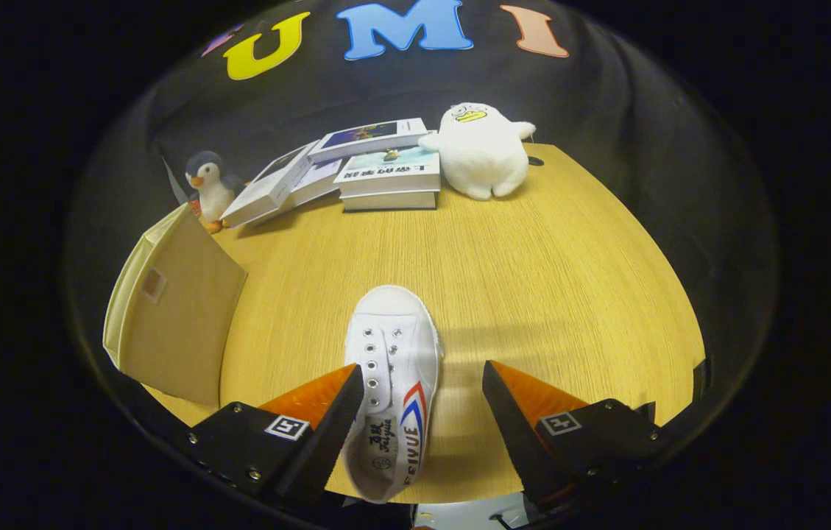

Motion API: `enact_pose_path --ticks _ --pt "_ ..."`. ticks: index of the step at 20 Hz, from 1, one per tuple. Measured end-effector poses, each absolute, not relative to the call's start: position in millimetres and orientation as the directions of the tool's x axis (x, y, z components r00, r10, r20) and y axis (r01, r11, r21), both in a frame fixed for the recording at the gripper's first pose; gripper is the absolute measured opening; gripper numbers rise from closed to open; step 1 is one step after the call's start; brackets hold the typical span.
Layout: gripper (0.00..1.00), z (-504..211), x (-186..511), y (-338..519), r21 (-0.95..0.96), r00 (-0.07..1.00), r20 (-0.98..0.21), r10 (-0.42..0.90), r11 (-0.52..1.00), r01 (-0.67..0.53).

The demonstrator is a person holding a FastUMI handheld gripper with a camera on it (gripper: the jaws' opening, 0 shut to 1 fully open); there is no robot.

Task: Open the storage box then place both shoes into the box .Put the left shoe in first, then the right shoe, with the right side of both shoes facing outward in a uniform manner.

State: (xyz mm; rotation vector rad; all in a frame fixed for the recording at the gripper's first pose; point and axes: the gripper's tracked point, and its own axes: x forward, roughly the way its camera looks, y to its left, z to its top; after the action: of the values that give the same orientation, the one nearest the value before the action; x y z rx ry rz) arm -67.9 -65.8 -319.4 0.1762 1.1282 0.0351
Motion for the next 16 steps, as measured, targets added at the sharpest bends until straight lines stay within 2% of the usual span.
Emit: enact_pose_path --ticks 5,11,14,16 --pt "0.98 -341.5 -83.4 -65.3 0.112 0.34 -0.935 0.099 0.993 0.02" --pt "0.96 -355.7 -83.7 -54.9 0.101 0.3 -0.948 0.101 0.995 -0.016" --pt "0.84 -357.4 -84.9 -50.8 0.134 0.29 -0.948 0.133 0.991 -0.015" --pt "0.66 -361.6 -85.4 -41.7 0.163 0.288 -0.945 0.157 0.987 -0.004"
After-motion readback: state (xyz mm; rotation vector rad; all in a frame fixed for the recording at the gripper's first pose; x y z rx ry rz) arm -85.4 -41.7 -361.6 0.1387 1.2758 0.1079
